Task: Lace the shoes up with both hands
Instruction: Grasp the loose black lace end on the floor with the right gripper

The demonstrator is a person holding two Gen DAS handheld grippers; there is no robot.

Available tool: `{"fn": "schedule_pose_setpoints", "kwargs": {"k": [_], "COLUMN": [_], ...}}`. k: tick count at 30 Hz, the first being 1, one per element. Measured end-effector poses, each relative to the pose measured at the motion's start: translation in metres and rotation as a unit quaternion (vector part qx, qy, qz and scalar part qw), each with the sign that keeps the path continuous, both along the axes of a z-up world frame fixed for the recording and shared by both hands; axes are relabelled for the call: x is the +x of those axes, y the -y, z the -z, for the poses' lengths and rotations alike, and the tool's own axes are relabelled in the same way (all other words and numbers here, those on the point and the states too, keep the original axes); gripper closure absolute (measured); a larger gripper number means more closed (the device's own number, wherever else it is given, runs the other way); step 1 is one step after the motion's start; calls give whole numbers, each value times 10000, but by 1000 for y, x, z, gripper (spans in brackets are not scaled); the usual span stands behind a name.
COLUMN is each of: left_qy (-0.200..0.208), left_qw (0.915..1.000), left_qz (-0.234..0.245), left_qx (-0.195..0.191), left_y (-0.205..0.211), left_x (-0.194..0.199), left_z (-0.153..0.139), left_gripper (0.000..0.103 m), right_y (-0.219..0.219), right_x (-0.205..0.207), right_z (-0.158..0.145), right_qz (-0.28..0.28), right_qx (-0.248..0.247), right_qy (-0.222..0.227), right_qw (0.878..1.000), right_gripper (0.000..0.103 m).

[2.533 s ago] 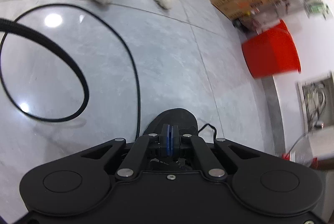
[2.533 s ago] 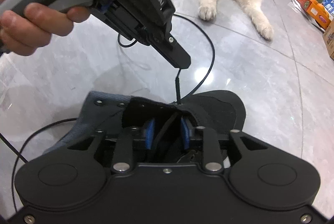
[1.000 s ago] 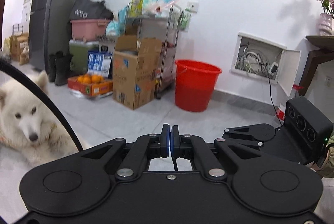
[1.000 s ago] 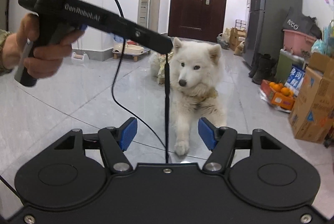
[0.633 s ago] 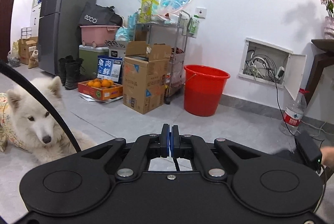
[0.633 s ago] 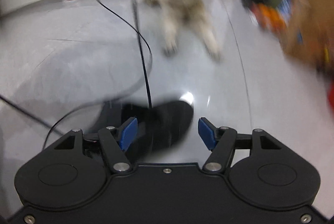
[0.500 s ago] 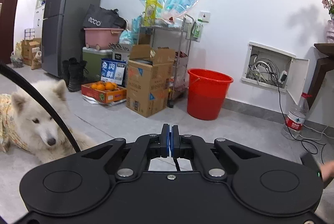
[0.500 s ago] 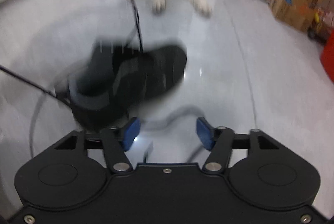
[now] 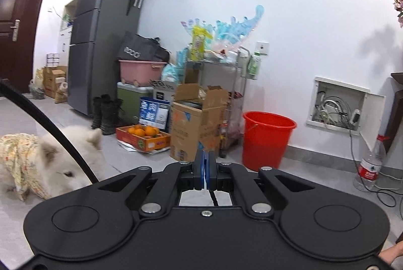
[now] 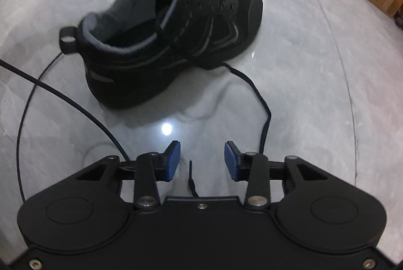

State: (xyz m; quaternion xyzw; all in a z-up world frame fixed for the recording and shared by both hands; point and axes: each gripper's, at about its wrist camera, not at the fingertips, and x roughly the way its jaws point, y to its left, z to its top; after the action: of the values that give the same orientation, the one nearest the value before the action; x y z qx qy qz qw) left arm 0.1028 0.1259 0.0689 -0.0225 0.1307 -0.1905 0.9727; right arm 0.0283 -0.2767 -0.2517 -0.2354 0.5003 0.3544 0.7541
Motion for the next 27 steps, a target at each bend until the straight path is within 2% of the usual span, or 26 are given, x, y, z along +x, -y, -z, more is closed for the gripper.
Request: {"fn": "schedule_pose_setpoints", "kwargs": {"k": [3,7,15,24,26,27], "left_qy": [14,34,200,-112,-202,-230], "left_qw": [10000,9999,9997,9998,9995,9994], "left_qz": [-87,-93,-115,60,121,142], "left_qx": [9,65,-33,170,201,219], "left_y": [-6,-8,-12,-3,-1,-1], "left_x": [-1,-1,0,7,11,12], "left_z": [-2,-3,-19,-5,-3,-1], "left_gripper": [102,102,102,101,99,92], "right_y": [4,9,1,1,1,0], "right_x": [-7,-15,-15,-8,-7,-5], "right_z": [-3,2,14,15,14,15], "right_qz": [-150,-467,-674,-627,-676,-704], "right_qx": [-27,-371,-575,-518,-557,-577], "right_qy": [-127,-183,-324,-594,-635,-645], "right_qw": [9998,9981,9955,9949,9941,9938], "right_gripper": [59,59,59,64,65,65]}}
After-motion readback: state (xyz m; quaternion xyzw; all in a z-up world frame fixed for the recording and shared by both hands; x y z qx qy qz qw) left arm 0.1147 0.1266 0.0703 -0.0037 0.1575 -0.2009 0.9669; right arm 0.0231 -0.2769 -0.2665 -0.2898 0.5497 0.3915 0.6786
